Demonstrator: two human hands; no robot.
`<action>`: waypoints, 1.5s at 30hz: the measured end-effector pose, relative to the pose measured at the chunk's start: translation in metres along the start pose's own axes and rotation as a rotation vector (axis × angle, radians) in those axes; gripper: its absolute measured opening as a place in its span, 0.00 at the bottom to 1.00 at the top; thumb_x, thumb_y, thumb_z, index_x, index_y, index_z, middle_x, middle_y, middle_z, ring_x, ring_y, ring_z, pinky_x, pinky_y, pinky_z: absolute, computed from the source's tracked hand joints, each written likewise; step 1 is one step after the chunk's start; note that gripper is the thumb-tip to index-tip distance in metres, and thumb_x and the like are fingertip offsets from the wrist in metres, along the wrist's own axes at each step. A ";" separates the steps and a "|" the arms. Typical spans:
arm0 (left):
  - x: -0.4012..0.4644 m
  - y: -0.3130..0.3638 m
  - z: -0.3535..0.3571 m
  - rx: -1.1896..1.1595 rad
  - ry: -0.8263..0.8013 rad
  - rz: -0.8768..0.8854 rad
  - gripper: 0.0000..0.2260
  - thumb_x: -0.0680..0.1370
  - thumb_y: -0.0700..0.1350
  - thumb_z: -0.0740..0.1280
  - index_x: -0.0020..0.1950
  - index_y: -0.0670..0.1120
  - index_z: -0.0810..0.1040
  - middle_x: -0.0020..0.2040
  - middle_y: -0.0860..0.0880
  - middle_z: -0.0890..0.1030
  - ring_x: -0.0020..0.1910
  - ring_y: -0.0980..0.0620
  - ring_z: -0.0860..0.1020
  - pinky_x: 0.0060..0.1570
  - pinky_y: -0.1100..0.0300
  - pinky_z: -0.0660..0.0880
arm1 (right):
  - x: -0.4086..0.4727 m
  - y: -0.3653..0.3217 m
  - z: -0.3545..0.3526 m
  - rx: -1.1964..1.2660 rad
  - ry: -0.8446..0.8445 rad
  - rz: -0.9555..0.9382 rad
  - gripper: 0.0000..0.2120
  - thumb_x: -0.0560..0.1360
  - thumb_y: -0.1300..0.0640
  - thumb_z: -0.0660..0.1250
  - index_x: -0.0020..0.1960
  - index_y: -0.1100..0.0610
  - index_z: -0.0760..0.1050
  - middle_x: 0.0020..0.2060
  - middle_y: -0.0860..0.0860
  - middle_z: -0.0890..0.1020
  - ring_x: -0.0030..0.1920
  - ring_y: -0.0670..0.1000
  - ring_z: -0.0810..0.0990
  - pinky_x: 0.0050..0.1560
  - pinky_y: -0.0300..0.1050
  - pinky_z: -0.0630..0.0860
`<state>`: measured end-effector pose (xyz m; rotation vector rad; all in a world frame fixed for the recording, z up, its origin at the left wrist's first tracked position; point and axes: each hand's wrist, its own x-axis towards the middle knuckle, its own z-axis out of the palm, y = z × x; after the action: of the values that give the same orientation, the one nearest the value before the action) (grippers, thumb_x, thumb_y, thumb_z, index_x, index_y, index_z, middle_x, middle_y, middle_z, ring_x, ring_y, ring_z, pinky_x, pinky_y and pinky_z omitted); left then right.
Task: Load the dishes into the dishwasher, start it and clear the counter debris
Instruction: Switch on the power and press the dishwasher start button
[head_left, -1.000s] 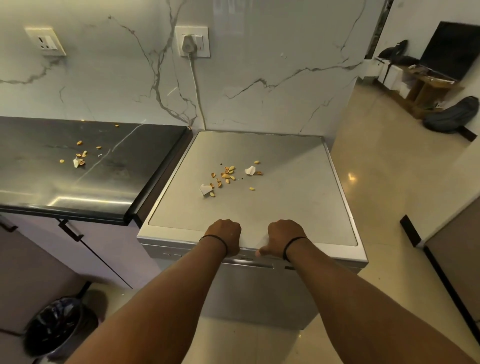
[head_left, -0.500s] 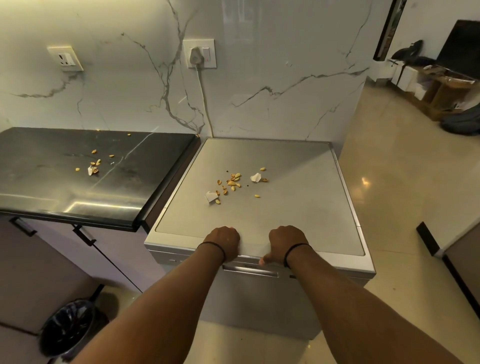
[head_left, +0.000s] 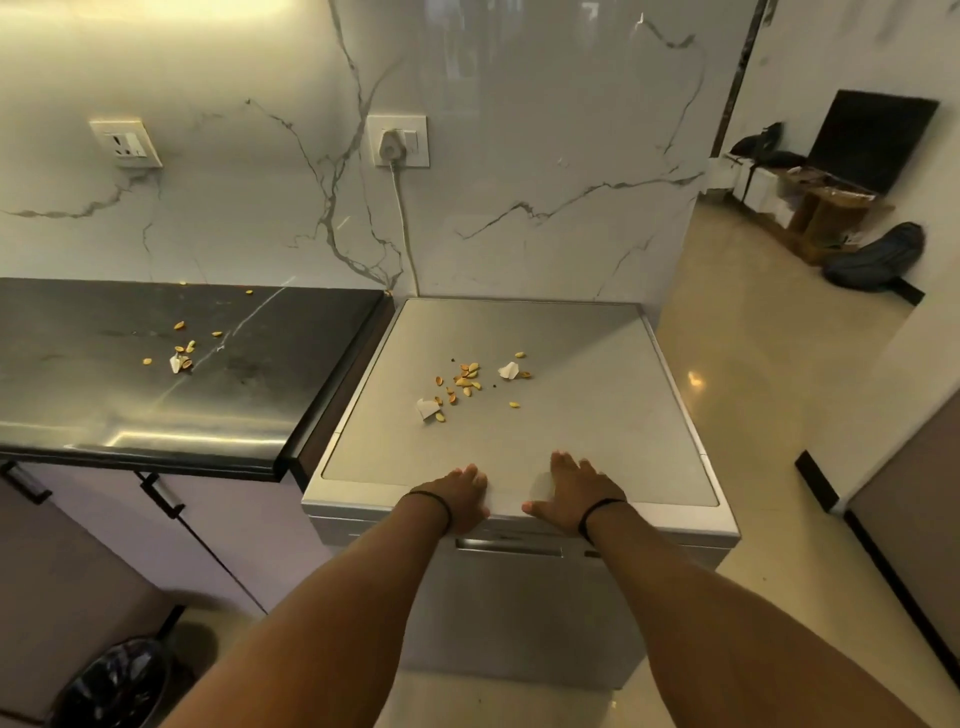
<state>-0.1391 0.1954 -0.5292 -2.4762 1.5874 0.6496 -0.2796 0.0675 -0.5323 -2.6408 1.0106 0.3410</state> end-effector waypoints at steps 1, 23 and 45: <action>-0.006 -0.005 0.002 0.018 0.009 -0.006 0.22 0.82 0.51 0.58 0.74 0.44 0.62 0.71 0.44 0.65 0.67 0.45 0.67 0.66 0.48 0.68 | -0.007 -0.005 -0.001 -0.040 0.039 -0.029 0.43 0.74 0.34 0.60 0.78 0.54 0.45 0.78 0.53 0.51 0.77 0.57 0.51 0.74 0.55 0.56; -0.096 -0.043 -0.182 0.107 0.847 -0.116 0.37 0.79 0.61 0.58 0.79 0.49 0.40 0.79 0.46 0.40 0.78 0.46 0.41 0.77 0.48 0.45 | -0.044 -0.123 -0.200 -0.037 0.640 -0.132 0.36 0.79 0.39 0.54 0.79 0.55 0.44 0.78 0.54 0.48 0.78 0.55 0.47 0.76 0.54 0.49; -0.090 -0.114 -0.274 0.124 0.929 -0.116 0.37 0.80 0.58 0.59 0.79 0.48 0.39 0.79 0.47 0.40 0.78 0.46 0.41 0.77 0.49 0.45 | -0.009 -0.198 -0.286 -0.061 0.764 -0.178 0.34 0.80 0.40 0.55 0.79 0.53 0.46 0.78 0.55 0.53 0.77 0.56 0.51 0.76 0.55 0.52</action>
<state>0.0085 0.2297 -0.2589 -2.8966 1.5783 -0.7148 -0.1185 0.1132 -0.2272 -2.9329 0.9366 -0.7422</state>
